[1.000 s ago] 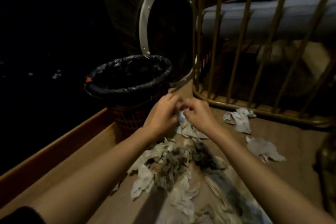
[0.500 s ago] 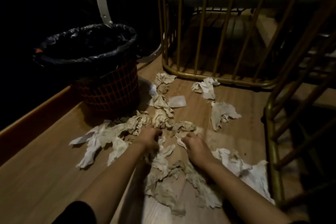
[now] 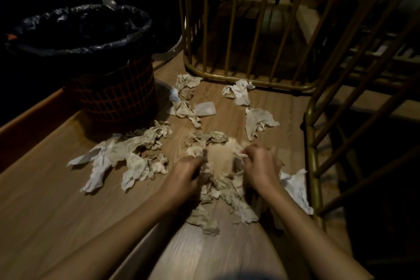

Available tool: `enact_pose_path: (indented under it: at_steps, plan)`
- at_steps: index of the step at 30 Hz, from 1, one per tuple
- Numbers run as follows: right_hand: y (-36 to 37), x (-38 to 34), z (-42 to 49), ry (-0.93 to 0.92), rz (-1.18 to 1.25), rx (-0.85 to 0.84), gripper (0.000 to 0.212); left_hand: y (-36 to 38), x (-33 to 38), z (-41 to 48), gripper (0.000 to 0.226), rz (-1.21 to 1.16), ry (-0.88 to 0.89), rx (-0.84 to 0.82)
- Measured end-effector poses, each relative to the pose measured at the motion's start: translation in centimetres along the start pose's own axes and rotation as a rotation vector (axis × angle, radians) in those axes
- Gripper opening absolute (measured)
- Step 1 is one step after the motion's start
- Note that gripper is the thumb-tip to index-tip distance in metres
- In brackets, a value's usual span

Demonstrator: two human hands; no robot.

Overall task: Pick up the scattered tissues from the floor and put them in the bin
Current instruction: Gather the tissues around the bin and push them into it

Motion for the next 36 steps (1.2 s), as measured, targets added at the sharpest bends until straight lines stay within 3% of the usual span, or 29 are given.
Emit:
enact_pose_path:
  at_steps: [4, 7, 10, 12, 17, 22, 25, 28, 30, 36]
  plan:
    - [2.6, 6.4, -3.5, 0.234, -0.1, -0.167, 0.023, 5.9, 2.5, -1.8, 0.056, 0.06, 0.105, -0.232]
    - [4.7, 8.2, -5.5, 0.121, -0.086, -0.139, 0.03, 8.5, 4.1, -2.1, 0.063, 0.157, 0.117, -0.312]
    - [4.8, 7.7, -6.4, 0.032, -0.07, -0.067, 0.027, 9.2, 5.3, -2.1, 0.034, 0.262, 0.125, -0.221]
    - [4.5, 7.3, -5.8, 0.009, -0.002, -0.03, 0.026, 9.2, 4.8, -2.0, 0.021, 0.205, 0.125, -0.145]
    - [2.6, 6.7, -2.5, 0.153, 0.351, 0.023, 0.027, 4.3, 0.4, -1.2, 0.014, -0.134, -0.122, 0.035]
    - [0.6, 2.9, -1.6, 0.022, 0.363, 0.154, 0.029, -1.6, -1.7, -3.3, 0.013, 0.012, -0.038, 0.079]
    - [3.3, 0.4, -2.0, -0.121, 0.231, -0.04, 0.03, -0.8, -2.6, -6.0, 0.027, 0.119, 0.036, -0.05]
    - [7.6, -0.3, -2.9, -0.122, 0.049, -0.37, 0.058, 1.6, -3.1, -8.7, 0.055, 0.177, 0.031, -0.32]
    - [9.2, -0.5, -3.4, -0.146, -0.041, -0.457, 0.069, 3.0, -3.2, -9.7, 0.07, 0.222, -0.013, -0.43]
    - [11.1, -2.7, -2.7, -0.382, -0.064, -0.333, 0.032, 4.1, -2.8, -8.5, 0.051, 0.29, 0.032, -0.187]
Point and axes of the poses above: each hand's wrist, its own z-axis towards the middle knuckle, its own y-axis out of the palm, x = y × z, the point moved 8 cm from there along z, towards the middle knuckle, and after that the axes turned 2 degrees about z, right-handed, at the moved point
